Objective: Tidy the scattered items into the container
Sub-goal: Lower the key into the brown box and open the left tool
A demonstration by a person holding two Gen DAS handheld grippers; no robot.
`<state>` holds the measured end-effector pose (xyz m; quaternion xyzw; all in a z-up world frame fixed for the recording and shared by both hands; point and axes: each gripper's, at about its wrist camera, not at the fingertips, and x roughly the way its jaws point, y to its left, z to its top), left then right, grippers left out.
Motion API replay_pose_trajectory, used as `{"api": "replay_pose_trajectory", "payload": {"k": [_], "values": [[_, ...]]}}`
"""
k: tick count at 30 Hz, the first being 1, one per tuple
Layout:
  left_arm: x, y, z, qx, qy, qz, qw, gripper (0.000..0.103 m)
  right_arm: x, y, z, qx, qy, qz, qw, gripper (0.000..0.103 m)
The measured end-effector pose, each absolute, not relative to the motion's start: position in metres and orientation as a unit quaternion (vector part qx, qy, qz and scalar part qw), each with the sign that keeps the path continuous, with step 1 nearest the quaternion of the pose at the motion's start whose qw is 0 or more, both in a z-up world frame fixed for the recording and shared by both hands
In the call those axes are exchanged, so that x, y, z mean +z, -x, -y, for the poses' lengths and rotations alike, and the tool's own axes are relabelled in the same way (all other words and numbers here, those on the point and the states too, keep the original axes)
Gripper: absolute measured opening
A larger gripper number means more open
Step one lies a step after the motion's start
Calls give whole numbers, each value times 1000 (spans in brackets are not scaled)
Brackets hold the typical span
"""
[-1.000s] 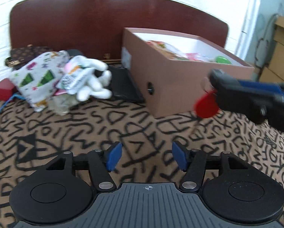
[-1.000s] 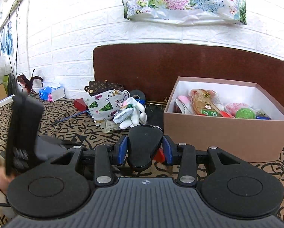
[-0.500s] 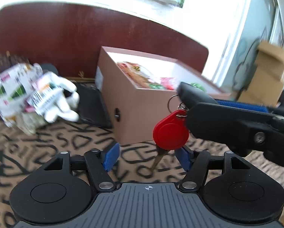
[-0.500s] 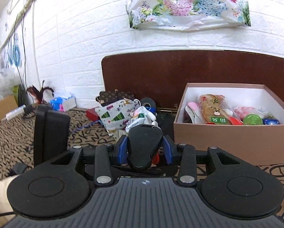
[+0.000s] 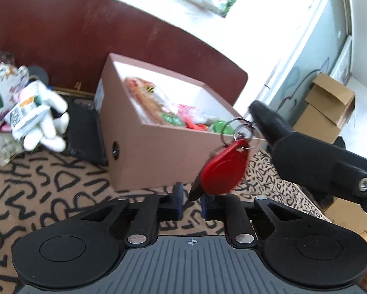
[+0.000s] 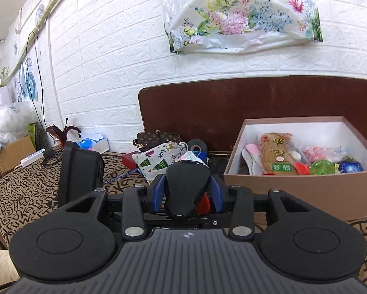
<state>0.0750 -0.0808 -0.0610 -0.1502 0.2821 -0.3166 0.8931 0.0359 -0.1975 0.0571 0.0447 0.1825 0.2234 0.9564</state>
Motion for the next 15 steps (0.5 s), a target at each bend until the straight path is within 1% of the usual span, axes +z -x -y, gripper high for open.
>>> {"api": "replay_pose_trajectory", "payload": {"k": [4, 15], "values": [[-48, -74, 88, -312, 135, -269, 901, 5, 64, -35, 203, 215, -32, -174, 960, 44], [-1, -95, 103, -299, 106, -240, 918, 4, 86, -44, 225, 185, 18, -142, 972, 44]]}}
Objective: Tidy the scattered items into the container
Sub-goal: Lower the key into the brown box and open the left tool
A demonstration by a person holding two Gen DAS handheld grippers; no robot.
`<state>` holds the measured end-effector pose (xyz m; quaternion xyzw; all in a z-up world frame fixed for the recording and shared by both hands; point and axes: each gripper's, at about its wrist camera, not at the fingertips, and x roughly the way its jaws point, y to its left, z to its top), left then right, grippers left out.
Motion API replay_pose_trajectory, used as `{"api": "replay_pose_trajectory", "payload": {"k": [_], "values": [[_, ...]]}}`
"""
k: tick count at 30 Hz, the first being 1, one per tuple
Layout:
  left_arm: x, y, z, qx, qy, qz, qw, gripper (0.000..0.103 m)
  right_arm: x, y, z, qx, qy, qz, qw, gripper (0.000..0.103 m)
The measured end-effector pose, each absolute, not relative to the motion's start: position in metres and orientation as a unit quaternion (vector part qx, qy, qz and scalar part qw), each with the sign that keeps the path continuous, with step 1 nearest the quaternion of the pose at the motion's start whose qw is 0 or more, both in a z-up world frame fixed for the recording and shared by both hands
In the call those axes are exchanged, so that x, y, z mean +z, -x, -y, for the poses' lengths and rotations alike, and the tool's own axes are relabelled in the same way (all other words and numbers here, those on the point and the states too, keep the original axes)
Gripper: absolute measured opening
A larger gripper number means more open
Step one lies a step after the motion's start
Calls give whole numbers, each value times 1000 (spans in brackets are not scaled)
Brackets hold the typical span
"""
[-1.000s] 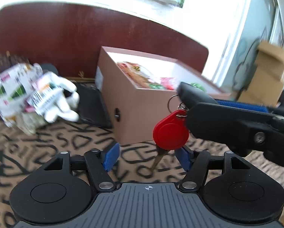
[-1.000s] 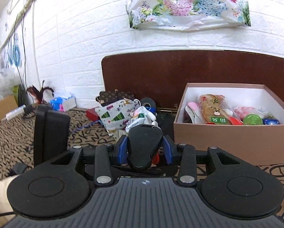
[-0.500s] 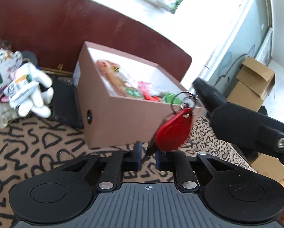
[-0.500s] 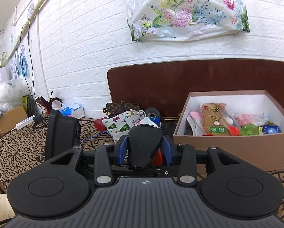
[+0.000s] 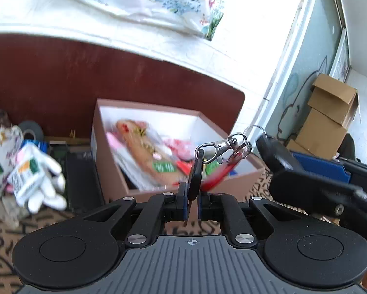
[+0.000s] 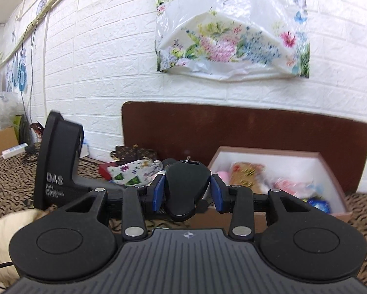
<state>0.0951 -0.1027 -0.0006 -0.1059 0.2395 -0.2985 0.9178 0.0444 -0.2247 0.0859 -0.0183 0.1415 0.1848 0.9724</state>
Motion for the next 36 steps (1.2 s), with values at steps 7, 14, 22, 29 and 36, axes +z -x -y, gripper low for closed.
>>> {"api": "replay_pose_trajectory", "payload": {"k": [7, 14, 22, 29, 36], "values": [[24, -122, 133, -300, 71, -231, 923, 4, 97, -66, 247, 154, 38, -125, 979, 44], [40, -166, 173, -297, 49, -241, 923, 4, 107, -106, 280, 121, 46, -127, 983, 44], [23, -217, 217, -278, 20, -291, 915, 5, 89, -155, 324, 97, 22, -169, 981, 45], [-7, -249, 248, -260, -6, -335, 906, 6, 53, -188, 350, 94, -10, -202, 975, 45], [-21, -269, 259, -247, -18, -355, 901, 33, 32, -206, 364, 87, -36, -219, 971, 45]]}}
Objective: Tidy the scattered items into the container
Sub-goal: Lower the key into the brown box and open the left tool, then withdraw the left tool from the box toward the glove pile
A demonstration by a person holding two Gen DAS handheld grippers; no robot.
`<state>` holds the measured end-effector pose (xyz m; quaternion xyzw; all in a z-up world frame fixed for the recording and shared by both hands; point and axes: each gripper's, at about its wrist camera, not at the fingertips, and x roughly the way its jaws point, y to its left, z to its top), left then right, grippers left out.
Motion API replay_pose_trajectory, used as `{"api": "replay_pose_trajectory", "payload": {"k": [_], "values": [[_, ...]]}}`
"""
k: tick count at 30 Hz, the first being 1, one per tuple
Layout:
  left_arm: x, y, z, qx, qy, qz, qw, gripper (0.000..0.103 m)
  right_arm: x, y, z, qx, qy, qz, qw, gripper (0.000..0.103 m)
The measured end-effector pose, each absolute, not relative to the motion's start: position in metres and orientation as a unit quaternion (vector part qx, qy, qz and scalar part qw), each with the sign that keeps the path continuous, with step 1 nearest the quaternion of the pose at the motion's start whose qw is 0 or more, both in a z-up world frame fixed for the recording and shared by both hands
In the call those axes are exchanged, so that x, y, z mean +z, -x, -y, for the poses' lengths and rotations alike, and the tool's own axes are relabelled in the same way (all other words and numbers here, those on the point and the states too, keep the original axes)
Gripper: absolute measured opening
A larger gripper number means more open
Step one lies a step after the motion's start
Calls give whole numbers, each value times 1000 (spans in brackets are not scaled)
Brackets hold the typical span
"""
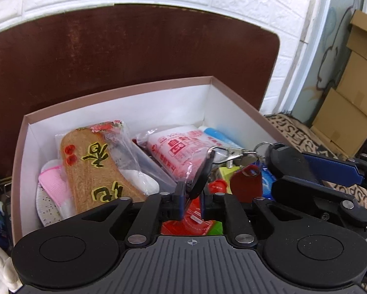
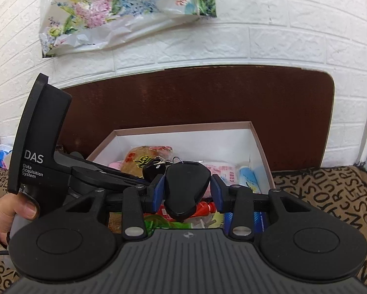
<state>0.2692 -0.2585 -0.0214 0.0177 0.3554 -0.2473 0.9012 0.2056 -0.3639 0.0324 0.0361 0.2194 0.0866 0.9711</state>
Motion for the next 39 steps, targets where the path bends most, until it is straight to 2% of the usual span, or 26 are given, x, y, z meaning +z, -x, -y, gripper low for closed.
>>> {"api": "replay_pose_trajectory", "payload": {"k": [2, 3, 4, 5, 7, 10, 14, 20, 39], "values": [[-24, -273, 257, -237, -14, -355, 904, 45, 30, -208, 367, 78, -42, -219, 972, 46], [-24, -275, 256, -234, -11, -354, 906, 62, 28, -208, 368, 72, -44, -216, 973, 48], [-24, -275, 254, -227, -9, -353, 908, 72, 28, -207, 369, 69, -44, -215, 973, 54], [-25, -276, 252, -218, -5, -350, 911, 76, 28, -207, 369, 59, -42, -212, 974, 62], [-25, -277, 245, -213, 15, -349, 912, 89, 27, -206, 370, 42, -38, -207, 977, 71], [-24, -278, 235, -216, 42, -357, 908, 97, 26, -202, 372, 35, -46, -205, 977, 81], [-22, -272, 223, -215, 52, -349, 911, 102, 25, -195, 369, 29, -44, -199, 979, 96], [-17, -258, 218, -211, 36, -331, 919, 102, 26, -188, 362, 23, -36, -197, 980, 101], [3, -188, 191, -176, -26, -277, 944, 103, 38, -148, 327, 33, -23, -186, 982, 102]]}}
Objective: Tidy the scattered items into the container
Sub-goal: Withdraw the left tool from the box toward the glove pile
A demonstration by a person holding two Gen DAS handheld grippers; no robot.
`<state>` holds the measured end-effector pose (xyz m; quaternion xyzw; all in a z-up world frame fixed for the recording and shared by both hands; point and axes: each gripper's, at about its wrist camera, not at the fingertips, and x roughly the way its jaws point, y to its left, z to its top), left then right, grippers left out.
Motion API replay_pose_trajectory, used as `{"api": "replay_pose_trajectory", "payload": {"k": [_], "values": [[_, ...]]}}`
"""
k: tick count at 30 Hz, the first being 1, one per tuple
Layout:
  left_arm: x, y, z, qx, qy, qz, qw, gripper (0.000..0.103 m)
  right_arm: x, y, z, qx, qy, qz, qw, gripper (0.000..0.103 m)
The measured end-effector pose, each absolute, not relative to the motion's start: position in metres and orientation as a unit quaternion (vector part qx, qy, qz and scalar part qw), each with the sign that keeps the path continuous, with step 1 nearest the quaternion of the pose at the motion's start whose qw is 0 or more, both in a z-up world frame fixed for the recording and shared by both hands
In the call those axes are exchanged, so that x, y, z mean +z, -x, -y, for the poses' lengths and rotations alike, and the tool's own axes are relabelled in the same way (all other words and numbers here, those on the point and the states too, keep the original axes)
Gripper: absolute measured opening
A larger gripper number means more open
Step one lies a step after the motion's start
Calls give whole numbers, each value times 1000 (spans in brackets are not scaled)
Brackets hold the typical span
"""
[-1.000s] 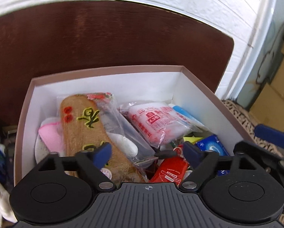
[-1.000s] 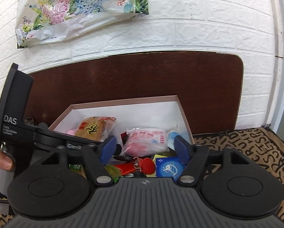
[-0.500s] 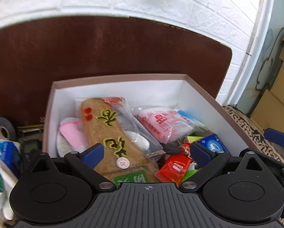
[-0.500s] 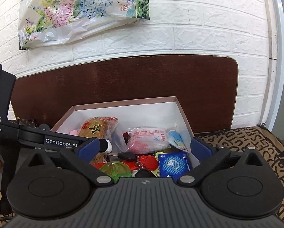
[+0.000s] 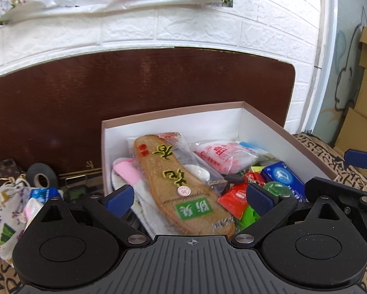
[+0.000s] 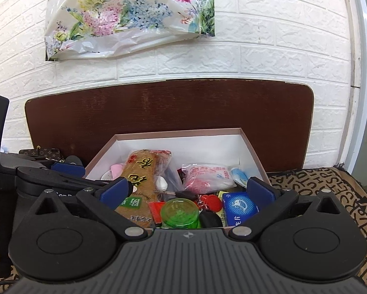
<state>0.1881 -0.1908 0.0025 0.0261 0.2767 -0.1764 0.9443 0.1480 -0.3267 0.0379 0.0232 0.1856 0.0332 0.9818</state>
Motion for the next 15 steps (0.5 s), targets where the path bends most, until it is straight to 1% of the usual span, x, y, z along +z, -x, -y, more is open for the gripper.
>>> {"api": "replay_pose_trajectory", "payload": {"k": [10, 15], "values": [[-3, -143, 157, -152, -18, -279, 948, 103, 36, -119, 295, 51, -13, -183, 982, 103], [-13, -117, 128, -133, 8, -293, 947, 103, 32, -103, 269, 68, -1, -179, 982, 103]]}}
